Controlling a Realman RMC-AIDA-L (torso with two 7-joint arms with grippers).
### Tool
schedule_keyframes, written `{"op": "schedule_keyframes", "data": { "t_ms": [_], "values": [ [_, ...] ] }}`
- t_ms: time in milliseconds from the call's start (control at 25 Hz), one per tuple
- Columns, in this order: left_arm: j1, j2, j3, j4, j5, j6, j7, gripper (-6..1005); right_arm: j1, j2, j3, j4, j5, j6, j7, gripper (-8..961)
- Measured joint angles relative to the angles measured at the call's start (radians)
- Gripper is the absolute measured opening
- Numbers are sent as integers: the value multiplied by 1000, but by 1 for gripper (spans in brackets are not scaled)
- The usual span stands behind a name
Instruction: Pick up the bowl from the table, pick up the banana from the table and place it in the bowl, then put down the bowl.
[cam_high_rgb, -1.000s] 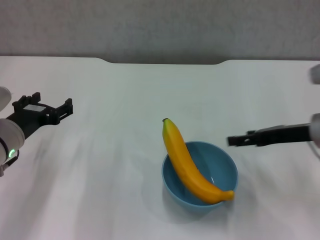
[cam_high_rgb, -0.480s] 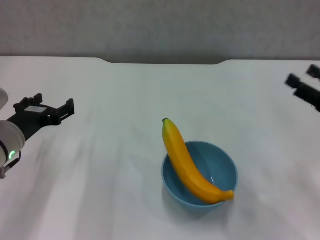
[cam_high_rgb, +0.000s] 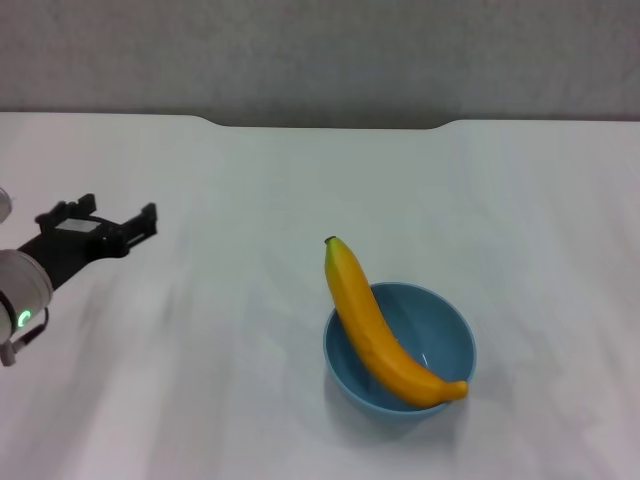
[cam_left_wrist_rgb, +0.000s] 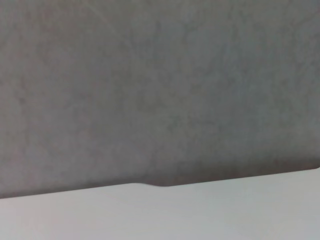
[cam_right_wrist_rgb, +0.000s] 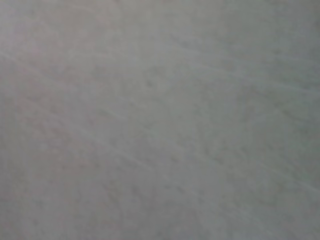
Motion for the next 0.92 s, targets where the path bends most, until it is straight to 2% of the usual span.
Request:
{"op": "schedule_keyframes", "data": {
  "t_ms": [240, 360, 480, 600, 640, 920],
  "values": [
    [0, 0, 0, 58, -104, -123, 37, 894, -5, 3, 12, 78, 138, 82, 0, 892],
    [-11, 0, 2, 114, -203, -202, 98, 894, 19, 3, 16, 112, 177, 206, -2, 892],
    [-16, 0, -4, 163, -273, -324, 122, 894, 48, 3, 6, 112, 138, 319, -11, 892],
    [-19, 1, -10, 187, -314, -397, 138, 894, 59, 3, 5, 113, 105, 331, -13, 892],
    [-24, 1, -10, 211, -355, -458, 139, 894, 65, 4, 5, 115, 86, 333, -16, 892],
    [-36, -3, 12, 289, -531, -507, 45, 894, 132, 7, 24, 190, 23, 365, -120, 892]
  ]
}}
